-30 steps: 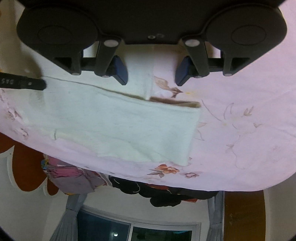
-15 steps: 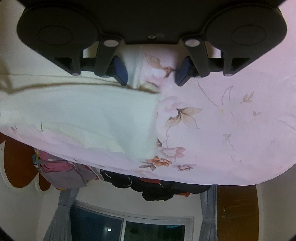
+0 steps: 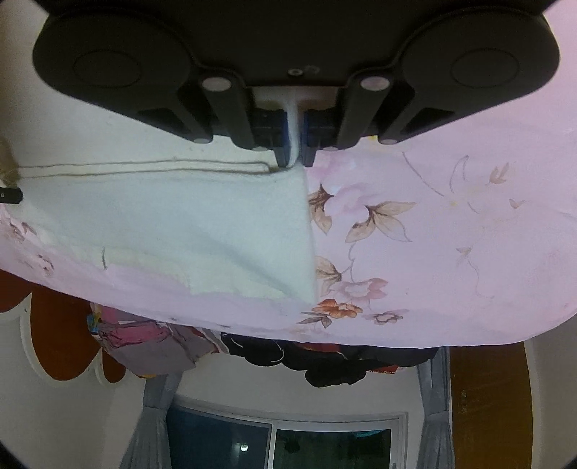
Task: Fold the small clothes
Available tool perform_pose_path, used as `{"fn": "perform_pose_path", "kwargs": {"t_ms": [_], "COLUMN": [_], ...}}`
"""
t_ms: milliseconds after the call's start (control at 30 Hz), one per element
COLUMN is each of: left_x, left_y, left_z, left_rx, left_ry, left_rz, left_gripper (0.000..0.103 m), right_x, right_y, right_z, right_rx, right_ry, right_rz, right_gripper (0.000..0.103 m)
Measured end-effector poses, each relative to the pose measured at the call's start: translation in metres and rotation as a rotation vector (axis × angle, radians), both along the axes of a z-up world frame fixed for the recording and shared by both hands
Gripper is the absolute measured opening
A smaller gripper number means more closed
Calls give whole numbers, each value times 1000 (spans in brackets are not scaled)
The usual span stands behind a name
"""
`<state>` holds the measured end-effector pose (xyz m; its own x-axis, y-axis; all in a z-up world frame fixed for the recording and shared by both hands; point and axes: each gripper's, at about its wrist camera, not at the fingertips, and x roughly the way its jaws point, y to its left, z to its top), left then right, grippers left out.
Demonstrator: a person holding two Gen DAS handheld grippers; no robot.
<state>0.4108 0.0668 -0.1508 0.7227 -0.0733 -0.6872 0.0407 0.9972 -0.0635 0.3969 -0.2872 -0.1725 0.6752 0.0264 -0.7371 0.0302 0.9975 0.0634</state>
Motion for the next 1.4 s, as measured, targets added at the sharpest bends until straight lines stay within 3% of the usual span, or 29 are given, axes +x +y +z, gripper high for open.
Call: {"fn": "perform_pose_path", "kwargs": {"t_ms": [133,267,300,333,400,533,600,633,667,833,967,1000,1033,1100,1200,1233,1300,1400], "left_x": [-7,0,4,9,17,35,46,51,55,64,71,71,72,73,76,77,78,78], "left_y": [9,2,-2,-5,-11,-17,-20,-21,-21,-22,-20,-19,-19,-20,-20,-20,-18,-18], "left_z": [17,29,29,28,26,21,16,14,12,5,-7,-7,-6,-4,-4,-5,-7,-6], "left_rx": [-39,-83,-89,-90,-82,-86,-89,-87,-82,-60,-57,-57,-59,-61,-51,-50,-44,-42], "left_ry": [-52,-73,-69,-67,-68,-54,-40,-32,-27,-15,7,5,8,5,3,3,1,0], "left_rz": [16,13,9,3,-4,-5,0,1,7,0,12,16,17,12,7,9,12,13], "left_gripper": [23,24,25,25,25,25,25,25,25,25,28,28,27,27,28,30,31,31], "right_x": [0,5,7,10,12,9,13,16,22,27,33,34,33,33,38,38,37,36], "right_y": [-8,-4,-3,-4,-9,-14,-10,-8,-5,-13,-7,-5,-2,2,2,2,-1,-8], "right_z": [13,20,19,18,15,15,18,19,18,8,-3,-3,-1,3,-2,-3,-8,-14], "right_rx": [15,32,47,63,93,90,86,96,113,128,117,112,105,102,106,83,-14,-73], "right_ry": [-39,-61,-61,-51,-46,-56,-74,-71,-50,-25,19,14,-5,-50,-37,-40,-37,-27], "right_rz": [-35,-28,-27,-37,-71,-77,-60,-49,-42,-103,-47,-38,-24,20,42,35,-15,-49], "right_gripper": [7,8,13,38,76,76,66,53,49,48,47,41,28,25,19,12,12,13]}}
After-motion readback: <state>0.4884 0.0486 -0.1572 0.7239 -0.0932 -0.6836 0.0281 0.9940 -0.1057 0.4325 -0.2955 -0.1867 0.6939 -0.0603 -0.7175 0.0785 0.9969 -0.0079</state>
